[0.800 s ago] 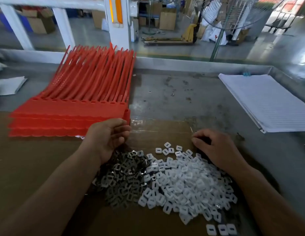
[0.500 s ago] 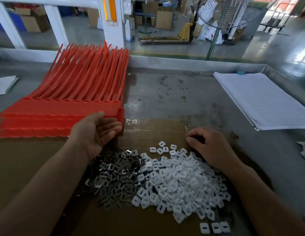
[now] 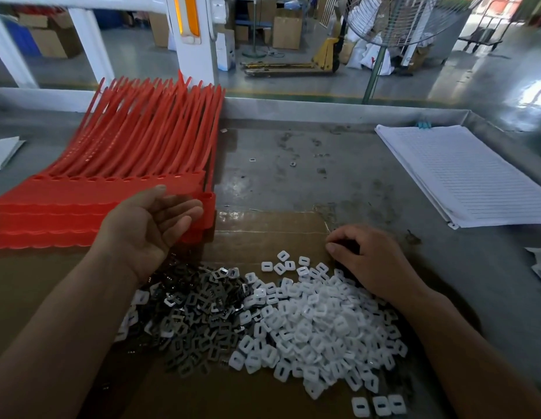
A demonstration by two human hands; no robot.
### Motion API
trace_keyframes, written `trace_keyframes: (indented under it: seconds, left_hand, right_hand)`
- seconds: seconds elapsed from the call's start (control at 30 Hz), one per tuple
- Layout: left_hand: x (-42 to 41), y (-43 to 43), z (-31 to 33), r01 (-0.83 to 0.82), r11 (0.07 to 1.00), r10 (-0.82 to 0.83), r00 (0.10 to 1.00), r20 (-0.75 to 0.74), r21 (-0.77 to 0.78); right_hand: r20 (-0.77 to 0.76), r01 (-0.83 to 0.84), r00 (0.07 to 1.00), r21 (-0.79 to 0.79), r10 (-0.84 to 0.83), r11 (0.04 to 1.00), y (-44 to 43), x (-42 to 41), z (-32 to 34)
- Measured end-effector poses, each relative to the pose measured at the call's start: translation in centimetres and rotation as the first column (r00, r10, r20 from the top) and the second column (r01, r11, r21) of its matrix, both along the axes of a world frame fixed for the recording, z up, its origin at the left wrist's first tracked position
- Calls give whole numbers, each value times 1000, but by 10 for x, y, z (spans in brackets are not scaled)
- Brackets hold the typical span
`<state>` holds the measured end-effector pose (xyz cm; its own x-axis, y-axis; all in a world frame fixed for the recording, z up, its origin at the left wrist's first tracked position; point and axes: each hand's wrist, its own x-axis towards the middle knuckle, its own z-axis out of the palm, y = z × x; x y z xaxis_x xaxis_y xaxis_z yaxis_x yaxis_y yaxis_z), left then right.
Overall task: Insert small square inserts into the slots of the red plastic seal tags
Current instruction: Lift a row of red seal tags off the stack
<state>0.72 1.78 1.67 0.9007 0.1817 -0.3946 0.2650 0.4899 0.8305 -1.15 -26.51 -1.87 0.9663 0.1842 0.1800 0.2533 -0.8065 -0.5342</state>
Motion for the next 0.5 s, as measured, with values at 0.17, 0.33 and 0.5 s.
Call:
trace_keyframes:
  seconds: [0.17,0.33,0.5]
  left_hand:
    - [4,14,6,-141,972,144,990,-2,-187]
    - [5,12,5,-156,987,159,985,73,-47]
    - [-7,-15,1,-27,998,13,974,227,57]
  right_hand:
    - [-1,0,1000,3,0,1000,0,1,0]
    - [-6,4,1000,27,-4,1000,2,1,3]
    - [-3,12,1000,284,-12,959,9,-3,10]
